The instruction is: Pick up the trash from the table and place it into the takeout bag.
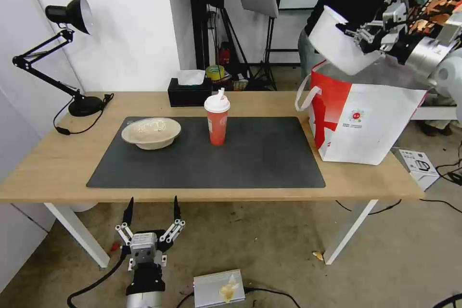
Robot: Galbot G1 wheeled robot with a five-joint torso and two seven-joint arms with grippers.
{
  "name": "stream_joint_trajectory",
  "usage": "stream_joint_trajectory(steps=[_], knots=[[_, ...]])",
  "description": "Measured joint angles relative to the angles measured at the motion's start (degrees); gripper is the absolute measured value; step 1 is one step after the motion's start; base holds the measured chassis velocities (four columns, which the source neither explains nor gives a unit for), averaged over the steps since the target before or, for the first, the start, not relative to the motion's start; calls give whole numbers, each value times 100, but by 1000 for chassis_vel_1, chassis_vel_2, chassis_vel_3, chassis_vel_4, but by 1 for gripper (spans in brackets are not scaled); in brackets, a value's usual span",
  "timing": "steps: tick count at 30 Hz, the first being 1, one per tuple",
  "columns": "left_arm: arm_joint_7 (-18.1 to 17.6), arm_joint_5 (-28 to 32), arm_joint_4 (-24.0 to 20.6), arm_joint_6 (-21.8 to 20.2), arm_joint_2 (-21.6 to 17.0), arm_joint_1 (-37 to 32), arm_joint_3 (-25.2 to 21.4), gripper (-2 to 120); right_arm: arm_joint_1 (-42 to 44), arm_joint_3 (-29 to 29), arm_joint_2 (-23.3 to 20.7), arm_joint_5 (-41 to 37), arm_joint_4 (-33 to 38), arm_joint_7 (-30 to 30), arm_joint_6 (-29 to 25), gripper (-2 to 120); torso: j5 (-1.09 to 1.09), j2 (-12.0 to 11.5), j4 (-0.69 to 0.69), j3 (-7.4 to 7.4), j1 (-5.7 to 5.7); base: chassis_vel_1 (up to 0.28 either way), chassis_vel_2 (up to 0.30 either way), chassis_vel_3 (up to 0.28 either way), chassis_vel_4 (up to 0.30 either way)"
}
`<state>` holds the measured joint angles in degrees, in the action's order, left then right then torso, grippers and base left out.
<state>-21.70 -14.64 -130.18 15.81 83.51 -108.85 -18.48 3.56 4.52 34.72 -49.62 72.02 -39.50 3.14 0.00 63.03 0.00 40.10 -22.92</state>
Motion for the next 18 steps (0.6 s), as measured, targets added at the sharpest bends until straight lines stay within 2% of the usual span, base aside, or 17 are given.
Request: stream_joint_trajectory(steps=[18], knots=[[0, -20, -34, 21, 12, -54, -27, 100, 602, -404, 148, 157, -97, 22, -34, 0, 0, -1, 1, 0, 0, 0, 0, 0, 0]])
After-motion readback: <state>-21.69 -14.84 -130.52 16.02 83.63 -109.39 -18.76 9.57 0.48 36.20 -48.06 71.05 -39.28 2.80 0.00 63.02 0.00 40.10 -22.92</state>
